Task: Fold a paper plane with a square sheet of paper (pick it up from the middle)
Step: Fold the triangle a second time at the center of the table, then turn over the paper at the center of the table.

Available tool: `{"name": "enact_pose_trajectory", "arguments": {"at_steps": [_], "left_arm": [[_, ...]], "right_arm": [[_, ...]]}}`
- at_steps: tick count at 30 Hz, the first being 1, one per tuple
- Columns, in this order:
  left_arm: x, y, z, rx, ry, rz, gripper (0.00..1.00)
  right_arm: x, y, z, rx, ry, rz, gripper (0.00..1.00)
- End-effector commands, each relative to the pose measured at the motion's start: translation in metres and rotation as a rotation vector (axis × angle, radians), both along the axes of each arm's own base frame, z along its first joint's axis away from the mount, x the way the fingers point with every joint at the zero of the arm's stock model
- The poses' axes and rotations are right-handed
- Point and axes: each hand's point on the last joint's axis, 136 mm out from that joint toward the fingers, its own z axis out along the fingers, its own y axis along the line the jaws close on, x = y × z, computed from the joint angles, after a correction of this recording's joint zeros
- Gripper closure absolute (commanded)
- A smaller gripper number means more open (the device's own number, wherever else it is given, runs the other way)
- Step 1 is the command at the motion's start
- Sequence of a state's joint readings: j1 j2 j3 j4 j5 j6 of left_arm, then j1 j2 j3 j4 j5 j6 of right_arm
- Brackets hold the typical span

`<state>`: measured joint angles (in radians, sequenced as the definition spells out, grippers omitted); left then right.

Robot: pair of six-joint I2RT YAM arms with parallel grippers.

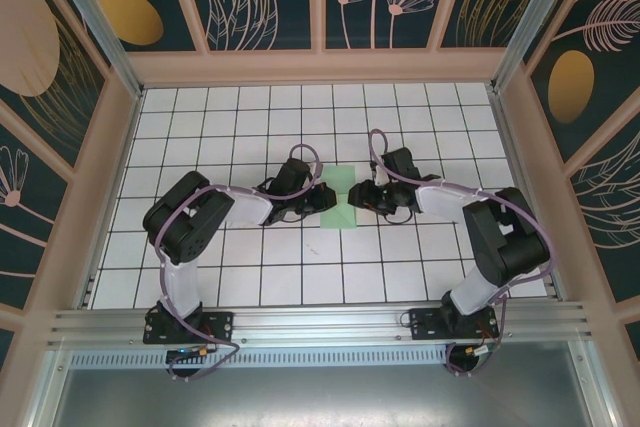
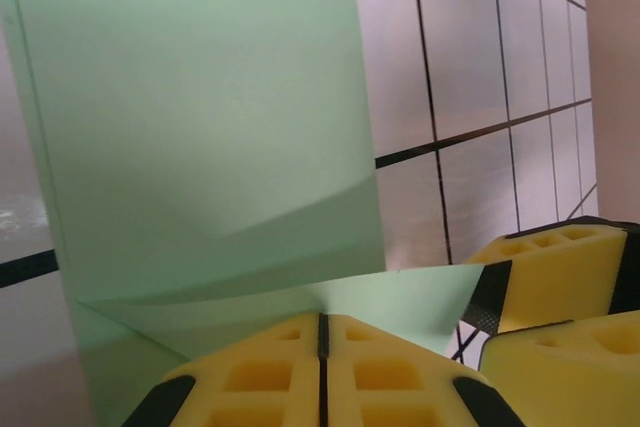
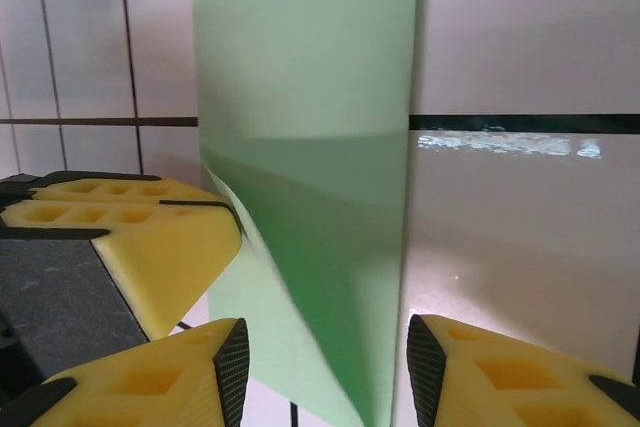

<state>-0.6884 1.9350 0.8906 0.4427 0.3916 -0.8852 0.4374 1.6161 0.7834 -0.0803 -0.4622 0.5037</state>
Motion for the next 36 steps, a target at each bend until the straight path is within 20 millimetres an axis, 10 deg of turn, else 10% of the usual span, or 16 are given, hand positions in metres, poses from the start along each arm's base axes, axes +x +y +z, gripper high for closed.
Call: {"name": "enact_pose_trajectory", "arguments": {"at_steps": [1, 36], "left_arm": [[0.005, -0.004, -0.002, 0.005, 0.01, 0.012, 0.9], [-0.002, 0.0, -0.02, 0.049, 0.065, -0.004, 0.88]], "right_arm": [[0.01, -0.001, -0.002, -0.024, -0.004, -0.005, 0.51], [0.025, 0.02, -0.004, 0.1, 0.028, -0.006, 0.67]]}}
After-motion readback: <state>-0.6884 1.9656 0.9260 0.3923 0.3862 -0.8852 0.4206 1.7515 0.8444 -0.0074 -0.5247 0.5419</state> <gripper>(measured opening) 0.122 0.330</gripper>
